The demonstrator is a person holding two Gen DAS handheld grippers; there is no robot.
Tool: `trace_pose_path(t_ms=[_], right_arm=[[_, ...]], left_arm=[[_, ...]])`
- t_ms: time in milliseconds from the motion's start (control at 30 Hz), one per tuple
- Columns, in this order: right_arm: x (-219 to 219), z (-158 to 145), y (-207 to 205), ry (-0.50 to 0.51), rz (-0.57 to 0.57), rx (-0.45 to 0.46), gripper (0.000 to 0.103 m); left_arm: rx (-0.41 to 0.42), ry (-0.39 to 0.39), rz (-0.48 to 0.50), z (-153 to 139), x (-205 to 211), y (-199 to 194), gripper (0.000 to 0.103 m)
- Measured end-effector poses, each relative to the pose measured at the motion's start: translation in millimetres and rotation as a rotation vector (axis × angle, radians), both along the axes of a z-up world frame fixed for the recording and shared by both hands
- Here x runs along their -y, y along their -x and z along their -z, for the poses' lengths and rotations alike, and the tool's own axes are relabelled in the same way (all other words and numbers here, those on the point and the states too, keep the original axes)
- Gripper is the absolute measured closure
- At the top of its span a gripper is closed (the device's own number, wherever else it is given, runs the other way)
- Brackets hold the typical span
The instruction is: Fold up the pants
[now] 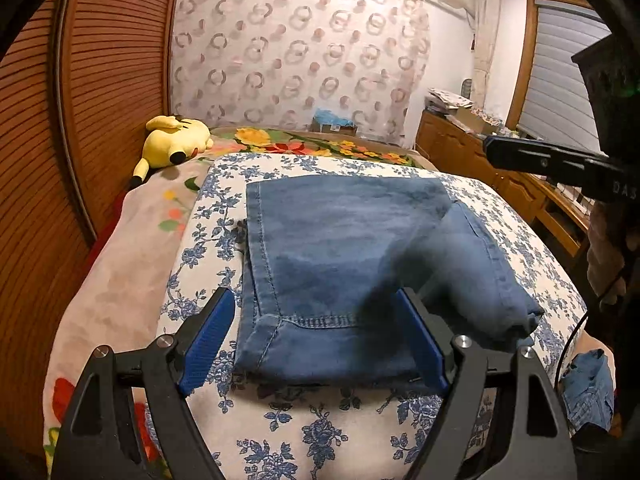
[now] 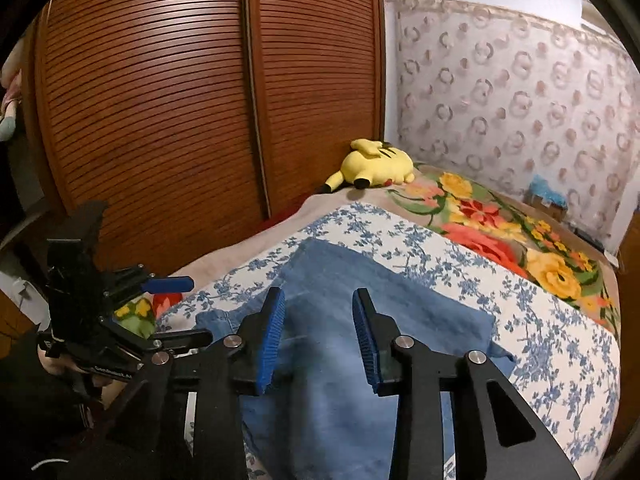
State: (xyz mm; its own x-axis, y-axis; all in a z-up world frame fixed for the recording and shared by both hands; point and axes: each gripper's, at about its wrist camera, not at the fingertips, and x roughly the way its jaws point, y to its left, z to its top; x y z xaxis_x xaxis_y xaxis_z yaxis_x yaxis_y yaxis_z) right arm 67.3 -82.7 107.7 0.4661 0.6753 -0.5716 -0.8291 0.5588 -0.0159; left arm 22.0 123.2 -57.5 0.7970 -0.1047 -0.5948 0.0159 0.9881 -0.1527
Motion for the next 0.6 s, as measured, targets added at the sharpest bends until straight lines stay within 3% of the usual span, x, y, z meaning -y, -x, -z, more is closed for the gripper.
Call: trace_pose_path(t_ms=[200, 600], right_arm=[[25.6, 11.5, 13.1, 0.015, 0.068, -0.009, 0.058], [50.6, 52.2, 21.4, 0.053, 0.210, -0.131, 0.057]], left_arm=[[-0.002, -0.006, 0.030, 2.0, 7.0, -2.5, 0.021], [-0.048, -0.051, 0.079, 21.7, 17.0, -7.3, 0.021]])
